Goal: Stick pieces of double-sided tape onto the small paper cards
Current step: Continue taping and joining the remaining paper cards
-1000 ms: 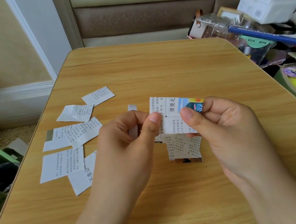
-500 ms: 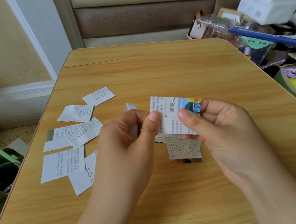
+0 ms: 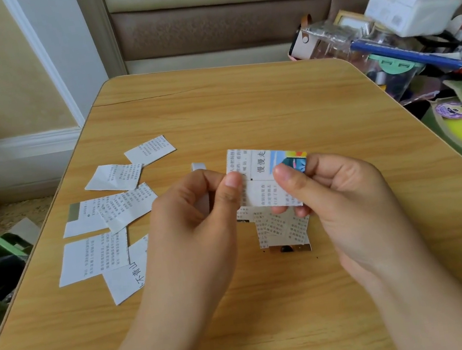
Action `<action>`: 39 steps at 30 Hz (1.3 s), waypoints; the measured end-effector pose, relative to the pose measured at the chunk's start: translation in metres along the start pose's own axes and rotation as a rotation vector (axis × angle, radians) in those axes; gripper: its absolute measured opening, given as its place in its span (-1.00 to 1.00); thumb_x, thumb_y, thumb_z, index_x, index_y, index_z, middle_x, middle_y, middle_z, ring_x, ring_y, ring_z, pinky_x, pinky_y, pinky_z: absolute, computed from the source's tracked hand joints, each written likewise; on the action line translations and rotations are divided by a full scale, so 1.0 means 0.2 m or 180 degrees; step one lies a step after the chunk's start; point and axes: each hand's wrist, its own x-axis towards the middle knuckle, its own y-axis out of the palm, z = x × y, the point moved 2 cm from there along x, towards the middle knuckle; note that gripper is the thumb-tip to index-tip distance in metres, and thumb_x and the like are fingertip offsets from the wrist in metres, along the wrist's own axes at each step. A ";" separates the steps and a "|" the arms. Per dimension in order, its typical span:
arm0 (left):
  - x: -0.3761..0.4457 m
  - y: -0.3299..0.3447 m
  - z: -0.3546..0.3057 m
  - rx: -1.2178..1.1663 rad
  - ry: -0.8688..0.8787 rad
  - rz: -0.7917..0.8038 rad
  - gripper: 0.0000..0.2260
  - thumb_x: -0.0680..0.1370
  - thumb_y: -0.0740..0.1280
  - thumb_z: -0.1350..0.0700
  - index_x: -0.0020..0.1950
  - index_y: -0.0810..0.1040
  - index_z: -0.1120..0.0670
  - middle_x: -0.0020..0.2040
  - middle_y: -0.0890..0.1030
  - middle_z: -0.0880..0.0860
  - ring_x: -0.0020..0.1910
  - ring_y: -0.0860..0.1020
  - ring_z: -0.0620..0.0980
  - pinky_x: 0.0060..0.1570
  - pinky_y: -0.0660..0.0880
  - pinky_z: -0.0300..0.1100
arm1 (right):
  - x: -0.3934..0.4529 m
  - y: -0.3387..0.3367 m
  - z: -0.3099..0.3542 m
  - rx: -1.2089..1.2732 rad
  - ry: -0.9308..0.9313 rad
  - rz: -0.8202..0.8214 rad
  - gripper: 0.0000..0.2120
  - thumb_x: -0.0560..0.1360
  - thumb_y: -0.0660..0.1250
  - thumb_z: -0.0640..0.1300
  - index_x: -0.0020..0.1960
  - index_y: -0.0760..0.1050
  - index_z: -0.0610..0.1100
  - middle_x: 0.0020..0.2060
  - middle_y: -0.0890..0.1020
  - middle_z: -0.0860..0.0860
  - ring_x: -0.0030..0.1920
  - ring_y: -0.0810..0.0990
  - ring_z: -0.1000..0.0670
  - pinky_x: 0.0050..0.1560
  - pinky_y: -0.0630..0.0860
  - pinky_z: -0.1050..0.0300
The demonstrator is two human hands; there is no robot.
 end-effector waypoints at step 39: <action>0.03 -0.03 0.02 -0.0088 -0.0118 0.0233 -0.71 0.41 0.36 -0.21 -0.29 0.59 0.00 -0.52 0.29 0.00 -0.51 0.24 -0.11 -0.45 0.21 -0.27 | 0.02 -0.05 -0.02 0.0159 -0.0186 -0.0152 -0.90 0.37 0.46 0.01 -0.23 0.65 -0.01 -0.26 0.69 -0.07 -0.31 0.54 0.02 -0.30 0.43 0.26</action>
